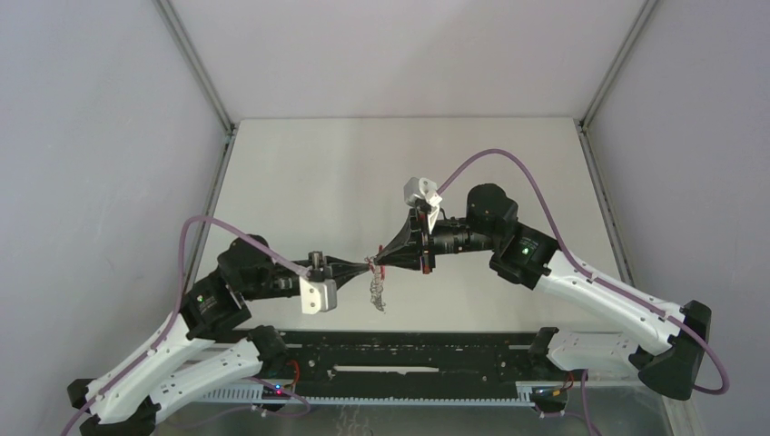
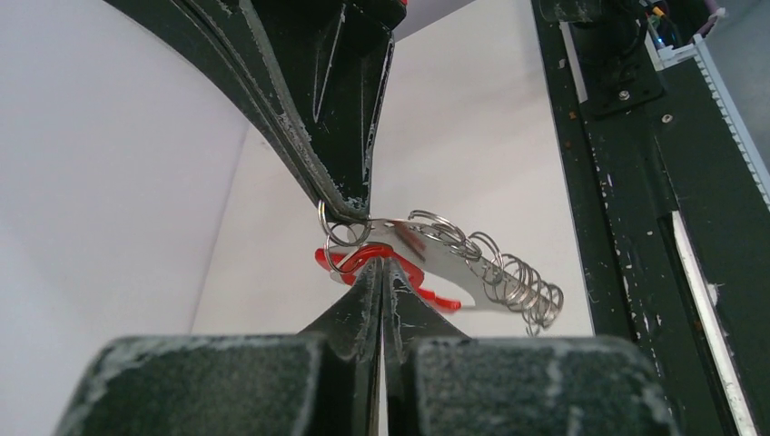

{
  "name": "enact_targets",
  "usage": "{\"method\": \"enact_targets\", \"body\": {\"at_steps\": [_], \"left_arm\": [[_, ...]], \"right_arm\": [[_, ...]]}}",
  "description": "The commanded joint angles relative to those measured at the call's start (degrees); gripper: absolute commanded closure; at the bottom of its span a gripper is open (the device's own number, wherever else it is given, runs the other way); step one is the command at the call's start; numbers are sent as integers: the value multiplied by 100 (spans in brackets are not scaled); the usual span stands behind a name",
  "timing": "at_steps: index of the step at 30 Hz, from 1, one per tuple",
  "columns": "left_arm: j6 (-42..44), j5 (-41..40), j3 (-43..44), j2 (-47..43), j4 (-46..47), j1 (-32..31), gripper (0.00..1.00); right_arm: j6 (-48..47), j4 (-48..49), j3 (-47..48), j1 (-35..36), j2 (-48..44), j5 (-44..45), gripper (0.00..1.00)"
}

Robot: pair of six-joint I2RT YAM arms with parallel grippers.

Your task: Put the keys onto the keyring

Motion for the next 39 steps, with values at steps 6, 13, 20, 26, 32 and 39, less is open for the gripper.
{"method": "enact_targets", "body": {"at_steps": [6, 13, 20, 26, 32, 39], "left_arm": [[676, -103, 186, -111, 29, -30, 100], [65, -381, 398, -82, 27, -32, 64], [-144, -240, 511, -76, -197, -29, 65], [-24, -180, 568, 19, -177, -29, 65], [12, 35, 729, 284, -150, -28, 65], [85, 226, 759, 334, -324, -26, 73]], "right_arm": [[24, 242, 97, -32, -99, -104, 100], [-94, 88, 97, -62, -125, -166, 100], [-148, -48, 97, -137, -126, -369, 100], [-131, -5, 97, -168, -88, -543, 100], [-116, -15, 194, -186, 8, -663, 100], [-138, -36, 220, -189, -2, -681, 100]]}}
